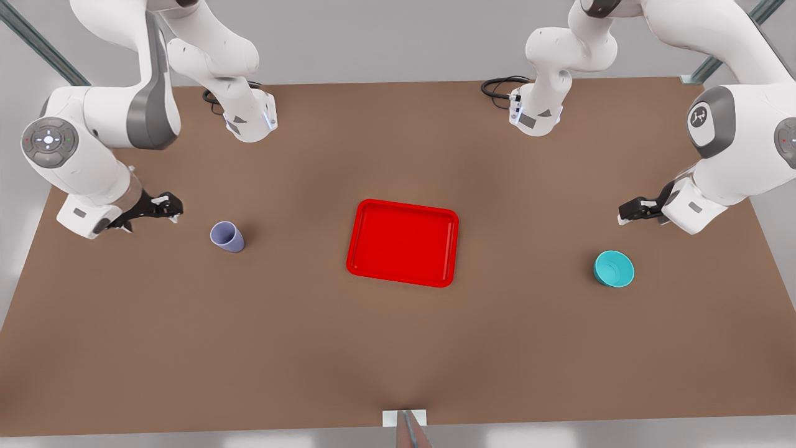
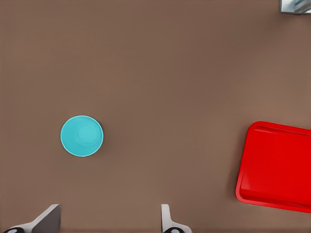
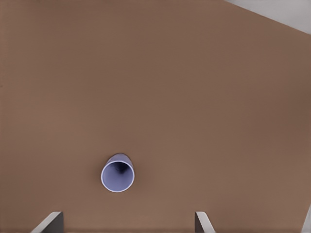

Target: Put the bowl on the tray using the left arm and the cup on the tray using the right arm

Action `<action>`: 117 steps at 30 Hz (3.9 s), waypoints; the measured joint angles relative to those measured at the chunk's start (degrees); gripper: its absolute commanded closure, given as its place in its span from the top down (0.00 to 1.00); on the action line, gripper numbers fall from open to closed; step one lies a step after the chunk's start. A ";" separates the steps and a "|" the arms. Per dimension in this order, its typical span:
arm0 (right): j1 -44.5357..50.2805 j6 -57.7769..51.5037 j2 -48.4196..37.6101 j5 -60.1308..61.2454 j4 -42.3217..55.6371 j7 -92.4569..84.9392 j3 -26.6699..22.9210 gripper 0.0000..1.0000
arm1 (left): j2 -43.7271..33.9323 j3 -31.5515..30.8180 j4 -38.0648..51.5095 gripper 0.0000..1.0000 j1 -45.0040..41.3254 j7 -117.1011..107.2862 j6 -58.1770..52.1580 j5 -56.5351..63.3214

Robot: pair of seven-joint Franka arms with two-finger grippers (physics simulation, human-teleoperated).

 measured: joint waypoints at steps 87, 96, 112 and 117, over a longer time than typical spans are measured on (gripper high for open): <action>0.15 1.88 9.06 2.07 -3.51 1.87 -0.40 1.00 | 1.37 -13.39 7.85 1.00 3.84 -17.05 -9.25 2.32; 0.93 21.76 4.08 3.61 -27.48 6.25 -0.63 1.00 | 1.26 -12.98 8.25 1.00 3.69 -14.60 -10.32 3.40; 1.19 42.14 -1.47 7.02 -43.17 10.75 -0.69 1.00 | 0.79 -12.89 10.11 1.00 3.79 -10.89 -13.20 3.67; 1.01 42.58 -1.34 8.11 -45.21 11.48 -0.66 1.00 | 0.79 -12.88 10.11 1.00 3.75 -10.25 -13.45 3.66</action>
